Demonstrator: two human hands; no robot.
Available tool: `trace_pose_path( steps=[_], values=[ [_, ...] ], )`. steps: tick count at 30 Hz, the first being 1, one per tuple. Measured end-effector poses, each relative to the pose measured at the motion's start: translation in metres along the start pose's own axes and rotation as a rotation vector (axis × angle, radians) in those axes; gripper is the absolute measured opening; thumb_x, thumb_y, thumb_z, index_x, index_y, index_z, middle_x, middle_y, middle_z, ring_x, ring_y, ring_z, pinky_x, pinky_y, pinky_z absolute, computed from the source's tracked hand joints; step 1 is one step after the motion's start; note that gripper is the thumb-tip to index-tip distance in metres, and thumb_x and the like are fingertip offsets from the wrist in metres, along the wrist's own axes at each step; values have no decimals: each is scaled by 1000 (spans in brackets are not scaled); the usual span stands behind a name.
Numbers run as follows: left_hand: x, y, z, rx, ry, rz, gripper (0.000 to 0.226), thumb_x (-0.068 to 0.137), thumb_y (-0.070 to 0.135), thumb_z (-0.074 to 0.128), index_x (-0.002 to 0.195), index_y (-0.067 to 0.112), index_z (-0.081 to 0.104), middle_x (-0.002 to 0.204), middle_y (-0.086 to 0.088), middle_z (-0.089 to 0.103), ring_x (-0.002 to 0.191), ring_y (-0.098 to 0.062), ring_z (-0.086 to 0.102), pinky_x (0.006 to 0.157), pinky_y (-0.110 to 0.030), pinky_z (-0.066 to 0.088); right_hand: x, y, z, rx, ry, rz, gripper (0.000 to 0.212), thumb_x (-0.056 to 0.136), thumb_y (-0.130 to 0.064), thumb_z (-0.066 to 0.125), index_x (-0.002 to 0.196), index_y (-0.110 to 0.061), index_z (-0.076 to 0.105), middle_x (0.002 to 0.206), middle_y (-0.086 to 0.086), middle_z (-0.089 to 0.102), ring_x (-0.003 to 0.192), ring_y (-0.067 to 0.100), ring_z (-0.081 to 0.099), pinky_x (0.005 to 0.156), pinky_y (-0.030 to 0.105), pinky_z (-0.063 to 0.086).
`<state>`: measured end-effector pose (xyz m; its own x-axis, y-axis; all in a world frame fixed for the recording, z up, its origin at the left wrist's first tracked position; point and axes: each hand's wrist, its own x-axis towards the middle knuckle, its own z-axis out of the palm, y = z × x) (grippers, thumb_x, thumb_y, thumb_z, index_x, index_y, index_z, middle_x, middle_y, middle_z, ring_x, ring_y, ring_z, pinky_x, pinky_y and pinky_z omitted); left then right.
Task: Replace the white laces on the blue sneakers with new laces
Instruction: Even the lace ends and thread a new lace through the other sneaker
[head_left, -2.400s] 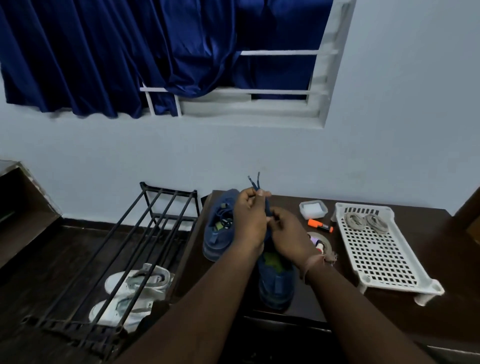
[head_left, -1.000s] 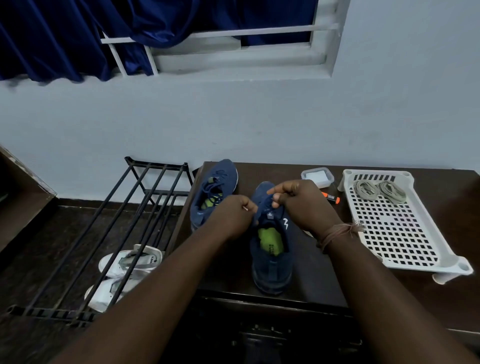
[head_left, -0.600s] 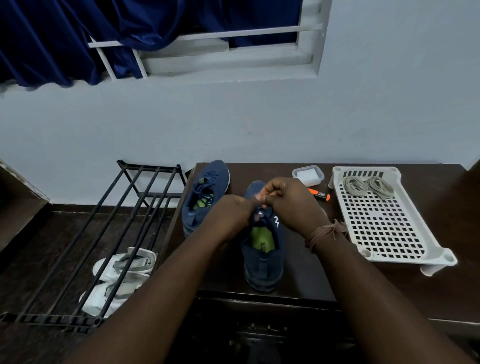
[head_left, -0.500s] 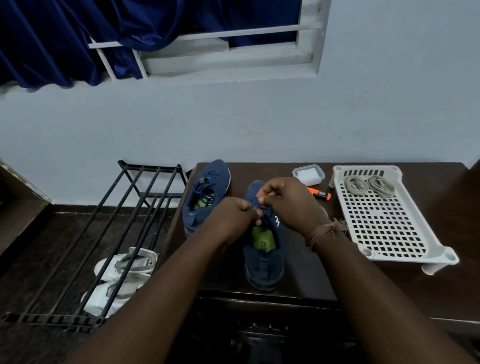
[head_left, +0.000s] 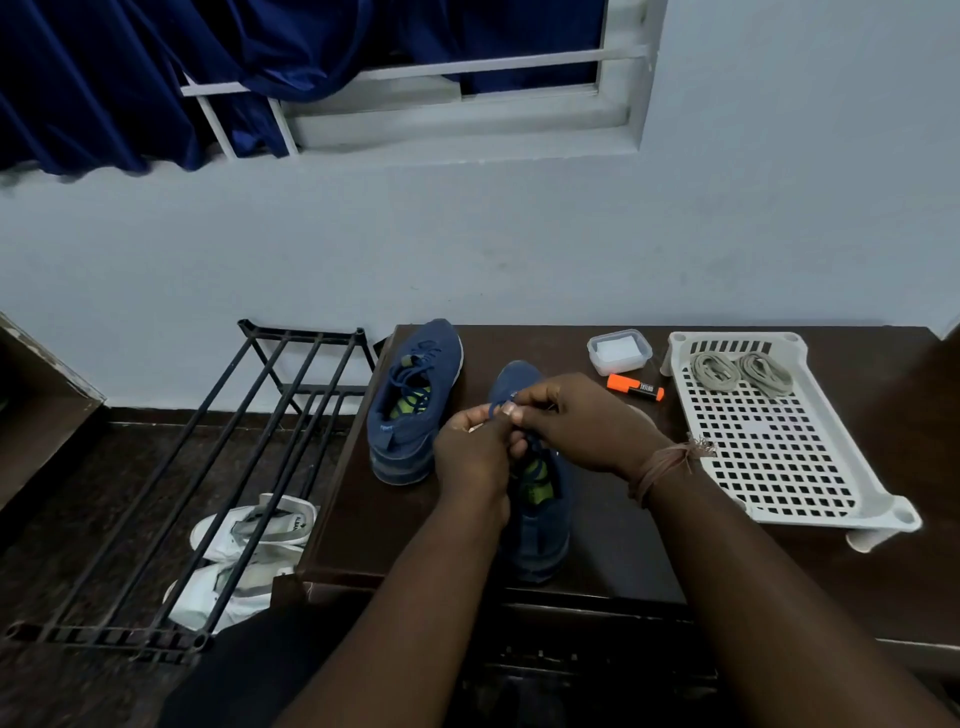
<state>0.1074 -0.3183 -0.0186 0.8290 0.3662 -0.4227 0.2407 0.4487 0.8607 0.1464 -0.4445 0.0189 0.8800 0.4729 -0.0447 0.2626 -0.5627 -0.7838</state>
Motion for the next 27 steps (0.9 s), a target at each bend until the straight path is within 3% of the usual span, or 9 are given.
trace_pose_path(
  steps=[2,4,5,9,12,15,19,23,27],
  values=[
    [-2,-2,5,4,34,7,23,93,11,72,112,0,64,76,-11,69,58,-12,63,58,-24,56,-4,-1,-3,-41,-68,-26,12,91,-17,65,92,-20,77,79,-5,75,76,6,69,78,32,56],
    [-1,-1,5,40,49,8,22,92,11,73,111,2,66,85,-15,72,63,-18,65,60,-31,57,-8,-4,-5,-115,-90,-49,13,85,-19,73,97,-24,77,72,-13,70,66,-8,61,65,11,46],
    [0,0,4,57,43,0,21,93,11,73,111,4,67,90,-17,73,65,-20,66,61,-32,57,-9,-4,-4,-160,-72,-64,15,83,-21,75,98,-25,76,69,-13,67,62,-8,58,60,9,42],
    [-4,9,2,68,-70,-34,16,97,14,67,110,6,69,88,-15,71,62,-18,63,62,-32,58,-4,-2,1,-283,21,-99,8,82,-21,74,88,-16,78,76,-1,73,71,12,65,64,28,47],
    [-10,11,-5,137,-157,-39,15,99,15,65,109,5,70,88,-13,73,71,-18,68,68,-31,60,0,4,2,-314,80,-104,10,80,-17,69,79,-20,79,72,-3,73,69,13,66,68,35,52],
    [-11,17,-21,544,-221,115,18,100,24,62,100,15,77,88,-4,77,81,-17,69,71,-30,54,-2,5,-1,-262,82,-95,9,77,-16,74,76,-23,81,71,-5,74,68,11,65,65,31,51],
    [-13,25,-36,1085,-281,350,17,99,22,60,99,25,77,87,6,71,83,-8,64,69,-27,47,-2,4,3,-365,-34,-90,9,78,-24,79,87,-22,81,85,-1,71,85,17,62,74,30,46],
    [-10,22,-45,1339,-191,580,8,86,26,73,82,23,79,77,2,70,78,-15,64,74,-36,54,-5,0,13,-709,-31,-13,21,81,-47,74,100,-38,74,119,-3,47,113,27,39,96,41,37],
    [-8,8,-47,1589,-258,629,19,95,30,62,94,20,78,93,-7,65,87,-25,63,75,-39,54,-9,0,24,-895,-18,-16,25,84,-47,67,107,-39,73,148,-3,34,124,33,32,94,46,30]
  ],
)
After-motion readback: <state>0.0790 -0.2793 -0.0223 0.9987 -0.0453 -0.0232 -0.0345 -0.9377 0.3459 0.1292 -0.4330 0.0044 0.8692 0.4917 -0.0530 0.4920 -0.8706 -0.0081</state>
